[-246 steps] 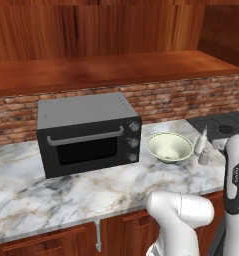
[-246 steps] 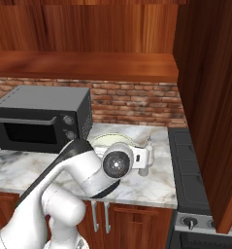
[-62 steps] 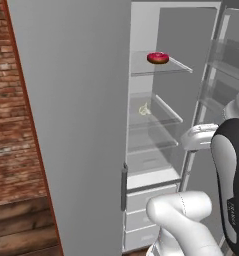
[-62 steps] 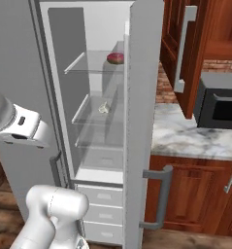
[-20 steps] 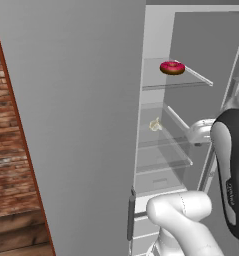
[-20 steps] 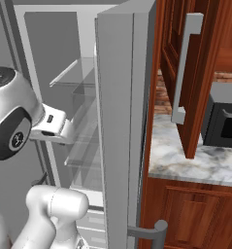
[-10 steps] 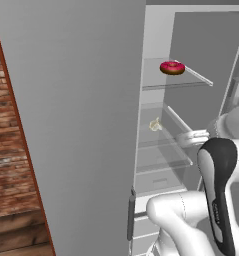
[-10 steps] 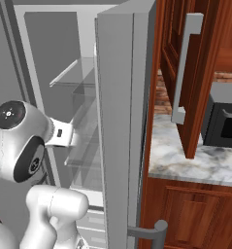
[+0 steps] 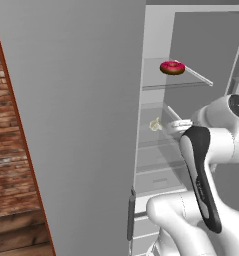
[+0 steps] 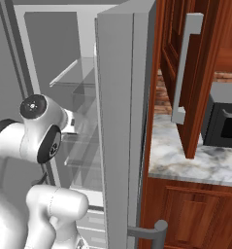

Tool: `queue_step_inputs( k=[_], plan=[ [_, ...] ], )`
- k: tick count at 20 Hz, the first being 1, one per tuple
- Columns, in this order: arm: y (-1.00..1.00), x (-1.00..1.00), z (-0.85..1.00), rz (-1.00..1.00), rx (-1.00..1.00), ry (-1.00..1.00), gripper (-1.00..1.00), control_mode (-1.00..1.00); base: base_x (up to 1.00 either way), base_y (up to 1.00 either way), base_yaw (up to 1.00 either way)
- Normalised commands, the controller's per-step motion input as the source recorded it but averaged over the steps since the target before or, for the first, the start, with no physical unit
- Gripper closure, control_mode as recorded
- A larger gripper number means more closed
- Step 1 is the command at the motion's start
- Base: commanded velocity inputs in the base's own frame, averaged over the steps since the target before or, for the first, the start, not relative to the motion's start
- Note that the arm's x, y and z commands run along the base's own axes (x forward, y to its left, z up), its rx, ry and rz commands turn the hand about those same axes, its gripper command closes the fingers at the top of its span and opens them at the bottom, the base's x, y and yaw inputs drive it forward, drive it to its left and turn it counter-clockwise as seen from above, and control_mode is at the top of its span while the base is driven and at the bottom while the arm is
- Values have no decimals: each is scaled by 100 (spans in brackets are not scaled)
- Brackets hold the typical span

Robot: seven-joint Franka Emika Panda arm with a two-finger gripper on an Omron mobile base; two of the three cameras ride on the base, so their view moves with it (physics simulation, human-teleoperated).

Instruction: Retrieve the bottle and the shaker from the cabinet and place them next to the mixing bowl on the counter. Then add garlic from the fridge to the mixing bowl.

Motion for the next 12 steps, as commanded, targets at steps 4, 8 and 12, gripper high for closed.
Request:
queue_step_inputs(
  k=[4,8,12],
  plan=[
    [0,41,-6,0,0,-8,-100,-100,0,0,0],
    [0,43,0,4,1,-4,-100,-100,0,0,0],
    [-7,39,-4,0,0,0,-100,-100,0,0,0]
  ],
)
